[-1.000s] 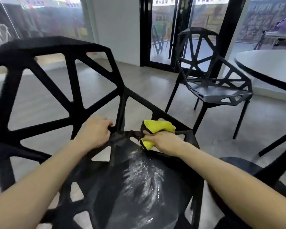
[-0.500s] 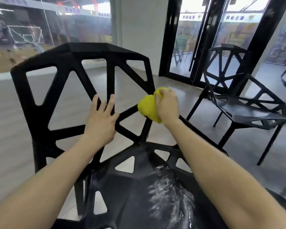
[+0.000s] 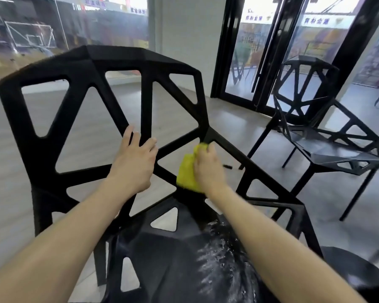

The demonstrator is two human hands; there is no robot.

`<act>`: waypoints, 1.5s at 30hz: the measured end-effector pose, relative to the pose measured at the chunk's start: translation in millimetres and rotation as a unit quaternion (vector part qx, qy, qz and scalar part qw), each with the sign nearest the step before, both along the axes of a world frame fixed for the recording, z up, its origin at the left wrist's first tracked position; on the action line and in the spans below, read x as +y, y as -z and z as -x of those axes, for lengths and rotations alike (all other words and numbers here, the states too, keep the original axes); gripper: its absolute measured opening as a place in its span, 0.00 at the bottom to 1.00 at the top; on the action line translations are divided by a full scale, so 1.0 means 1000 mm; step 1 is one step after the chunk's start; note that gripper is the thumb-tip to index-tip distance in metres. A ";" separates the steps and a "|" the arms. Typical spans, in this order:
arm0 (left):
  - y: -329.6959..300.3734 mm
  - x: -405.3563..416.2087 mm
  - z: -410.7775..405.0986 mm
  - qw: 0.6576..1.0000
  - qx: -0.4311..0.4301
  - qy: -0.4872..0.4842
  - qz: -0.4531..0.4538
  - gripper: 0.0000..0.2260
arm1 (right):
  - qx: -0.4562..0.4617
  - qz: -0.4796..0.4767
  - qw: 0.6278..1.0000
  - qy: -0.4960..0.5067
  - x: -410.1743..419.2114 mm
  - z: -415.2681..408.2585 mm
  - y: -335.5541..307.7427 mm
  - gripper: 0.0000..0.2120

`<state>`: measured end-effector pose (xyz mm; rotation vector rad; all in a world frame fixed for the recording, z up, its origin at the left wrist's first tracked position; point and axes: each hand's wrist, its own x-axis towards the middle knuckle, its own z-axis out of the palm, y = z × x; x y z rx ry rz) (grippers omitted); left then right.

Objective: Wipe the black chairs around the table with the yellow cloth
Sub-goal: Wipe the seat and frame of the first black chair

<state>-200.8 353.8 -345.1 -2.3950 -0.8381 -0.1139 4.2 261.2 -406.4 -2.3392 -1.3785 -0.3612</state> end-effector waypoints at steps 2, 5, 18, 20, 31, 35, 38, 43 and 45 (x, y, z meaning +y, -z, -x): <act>0.002 -0.001 -0.001 1.000 0.001 -0.003 0.003 0.28 | -0.030 0.110 0.991 -0.064 -0.022 0.019 0.031 0.11; 0.003 -0.002 0.000 1.000 -0.005 0.000 0.001 0.28 | -0.003 0.043 0.998 -0.054 -0.014 -0.004 -0.012 0.12; 0.001 -0.001 0.002 1.000 -0.004 0.005 0.024 0.30 | 0.021 0.125 0.991 -0.053 -0.040 0.031 0.038 0.33; -0.001 -0.002 0.004 0.999 -0.010 0.010 0.034 0.29 | 0.045 0.204 0.975 -0.079 -0.045 0.022 0.017 0.24; -0.001 -0.002 0.003 1.000 -0.005 0.005 0.028 0.28 | -0.002 0.192 0.980 -0.058 -0.064 0.043 0.030 0.21; -0.001 -0.001 0.002 1.000 -0.010 0.002 0.028 0.27 | -0.070 0.245 0.967 -0.019 -0.091 -0.001 0.019 0.17; 0.001 -0.003 -0.001 1.000 -0.003 -0.002 0.021 0.27 | -0.020 0.236 0.963 -0.126 -0.045 0.039 0.030 0.14; 0.003 0.003 0.003 0.999 -0.016 0.009 0.026 0.28 | -0.022 0.267 0.959 -0.092 -0.048 0.020 0.025 0.16; 0.004 0.004 0.003 0.999 -0.018 0.013 0.028 0.28 | -0.054 0.317 0.945 -0.059 -0.076 -0.006 0.021 0.13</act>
